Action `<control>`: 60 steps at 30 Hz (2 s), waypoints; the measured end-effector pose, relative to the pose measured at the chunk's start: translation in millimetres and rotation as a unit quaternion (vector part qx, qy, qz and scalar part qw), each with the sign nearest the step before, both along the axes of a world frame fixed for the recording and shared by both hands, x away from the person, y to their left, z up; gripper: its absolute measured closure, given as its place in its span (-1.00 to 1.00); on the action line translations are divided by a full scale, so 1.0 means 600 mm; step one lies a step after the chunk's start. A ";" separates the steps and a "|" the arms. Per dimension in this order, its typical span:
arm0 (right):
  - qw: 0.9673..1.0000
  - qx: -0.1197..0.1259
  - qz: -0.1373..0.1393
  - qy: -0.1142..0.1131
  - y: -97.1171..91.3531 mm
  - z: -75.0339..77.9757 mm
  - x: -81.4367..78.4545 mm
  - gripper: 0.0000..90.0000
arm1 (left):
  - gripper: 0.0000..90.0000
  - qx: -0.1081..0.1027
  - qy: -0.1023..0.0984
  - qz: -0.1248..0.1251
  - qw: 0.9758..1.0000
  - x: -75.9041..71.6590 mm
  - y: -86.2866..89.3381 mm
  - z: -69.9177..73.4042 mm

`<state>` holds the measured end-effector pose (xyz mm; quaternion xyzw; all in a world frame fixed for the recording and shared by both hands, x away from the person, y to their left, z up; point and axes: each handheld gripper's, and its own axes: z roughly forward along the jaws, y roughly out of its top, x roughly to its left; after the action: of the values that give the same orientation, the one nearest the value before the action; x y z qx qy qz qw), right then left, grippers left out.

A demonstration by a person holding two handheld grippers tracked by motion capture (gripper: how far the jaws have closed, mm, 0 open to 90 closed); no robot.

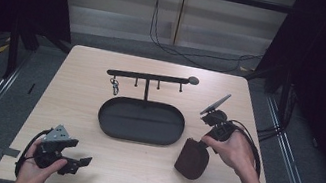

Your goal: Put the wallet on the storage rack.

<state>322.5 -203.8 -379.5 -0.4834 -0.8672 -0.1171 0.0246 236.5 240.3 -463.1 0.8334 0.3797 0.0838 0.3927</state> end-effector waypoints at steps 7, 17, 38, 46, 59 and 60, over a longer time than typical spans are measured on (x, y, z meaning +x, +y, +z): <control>1.000 0.000 -0.005 -0.002 0.000 0.014 0.003 0.62 | -0.58 0.000 -0.001 0.000 1.000 0.000 0.000 0.000; 1.000 -0.006 -0.005 0.004 -0.002 0.020 0.012 0.62 | -0.58 -0.002 0.003 -0.002 1.000 0.000 0.000 0.000; 0.999 -0.027 -0.007 -0.030 0.014 0.090 0.036 0.62 | -0.58 -0.006 0.006 0.004 1.000 0.004 0.003 -0.001; 0.999 -0.021 0.001 -0.034 0.030 0.106 0.057 0.62 | -0.58 -0.008 0.012 0.009 1.000 0.006 0.004 -0.004; 0.999 -0.008 -0.012 -0.044 0.049 0.130 0.084 0.62 | -0.58 -0.001 0.011 -0.002 1.000 0.004 0.001 -0.003; 0.999 -0.003 -0.011 -0.048 0.050 0.131 0.086 0.62 | -0.58 -0.001 0.011 -0.001 1.000 0.004 0.001 -0.003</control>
<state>374.0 -173.8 -300.9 -0.4868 -0.8623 -0.1376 -0.0204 238.8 240.7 -464.9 0.8343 0.3834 0.0736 0.3892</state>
